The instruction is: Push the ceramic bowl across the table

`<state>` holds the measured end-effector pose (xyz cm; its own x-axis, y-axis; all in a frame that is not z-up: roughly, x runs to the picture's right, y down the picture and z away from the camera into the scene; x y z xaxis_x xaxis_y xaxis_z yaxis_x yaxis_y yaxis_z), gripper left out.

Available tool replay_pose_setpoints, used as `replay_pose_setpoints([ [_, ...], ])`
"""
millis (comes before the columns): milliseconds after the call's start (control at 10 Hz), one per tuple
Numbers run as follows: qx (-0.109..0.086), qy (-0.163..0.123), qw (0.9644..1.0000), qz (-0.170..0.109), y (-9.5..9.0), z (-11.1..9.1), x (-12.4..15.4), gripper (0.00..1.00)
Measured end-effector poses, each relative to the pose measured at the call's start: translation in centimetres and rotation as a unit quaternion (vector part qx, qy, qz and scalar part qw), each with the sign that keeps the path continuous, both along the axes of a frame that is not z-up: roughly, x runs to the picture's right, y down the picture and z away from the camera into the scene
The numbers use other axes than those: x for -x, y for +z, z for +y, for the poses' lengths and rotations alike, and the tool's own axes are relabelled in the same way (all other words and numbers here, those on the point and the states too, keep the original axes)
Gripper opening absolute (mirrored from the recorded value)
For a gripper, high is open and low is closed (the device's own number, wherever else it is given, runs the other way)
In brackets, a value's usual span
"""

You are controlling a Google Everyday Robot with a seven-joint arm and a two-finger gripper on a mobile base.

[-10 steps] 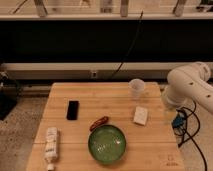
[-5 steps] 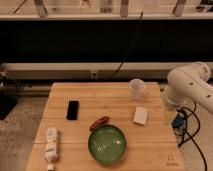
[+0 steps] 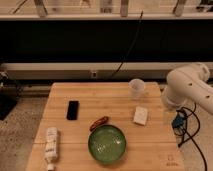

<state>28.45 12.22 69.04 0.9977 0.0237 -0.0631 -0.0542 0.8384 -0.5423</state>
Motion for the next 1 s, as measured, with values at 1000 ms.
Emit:
replay_pose_setpoints([
  [1000, 0.014, -0.043, 0.9990, -0.005, 3.9, 4.6, 3.7, 0.80],
])
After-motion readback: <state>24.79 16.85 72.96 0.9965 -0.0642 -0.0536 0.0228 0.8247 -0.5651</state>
